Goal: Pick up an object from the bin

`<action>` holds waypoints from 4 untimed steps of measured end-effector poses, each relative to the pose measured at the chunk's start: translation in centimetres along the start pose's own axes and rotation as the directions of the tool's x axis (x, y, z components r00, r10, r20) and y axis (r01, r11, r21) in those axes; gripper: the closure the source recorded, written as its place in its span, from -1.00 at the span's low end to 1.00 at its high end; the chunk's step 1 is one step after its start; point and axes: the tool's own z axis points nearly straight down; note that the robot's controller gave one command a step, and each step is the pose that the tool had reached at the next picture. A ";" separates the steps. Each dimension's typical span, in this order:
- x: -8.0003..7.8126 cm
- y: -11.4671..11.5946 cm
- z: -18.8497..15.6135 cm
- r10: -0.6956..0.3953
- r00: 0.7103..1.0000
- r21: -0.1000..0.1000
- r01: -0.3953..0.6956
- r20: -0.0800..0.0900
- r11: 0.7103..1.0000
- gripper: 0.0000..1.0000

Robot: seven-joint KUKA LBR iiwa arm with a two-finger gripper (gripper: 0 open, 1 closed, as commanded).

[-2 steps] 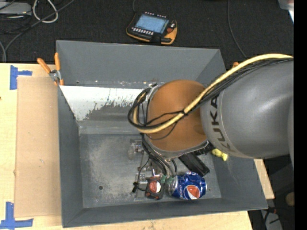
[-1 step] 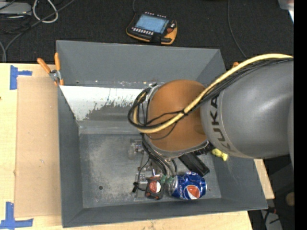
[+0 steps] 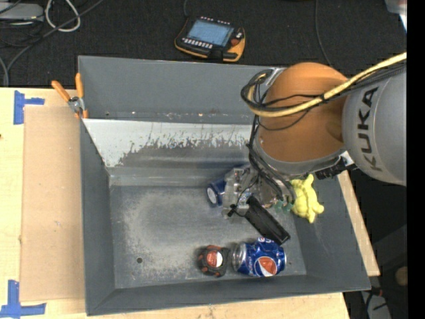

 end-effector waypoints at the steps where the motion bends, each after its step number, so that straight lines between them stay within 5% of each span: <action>1: 0.0 0.0 0.0 0.000 1.000 0.000 0.000 0.000 1.000 -1.00; 3: -0.1 0.5 1.6 0.003 1.000 -0.001 -0.003 0.008 1.000 -1.00; 4: 0.3 1.1 3.8 -0.045 0.999 0.000 0.045 -0.002 0.999 -1.00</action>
Offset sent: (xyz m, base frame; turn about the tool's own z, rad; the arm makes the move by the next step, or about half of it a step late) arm 0.0000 0.0000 0.0000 0.0000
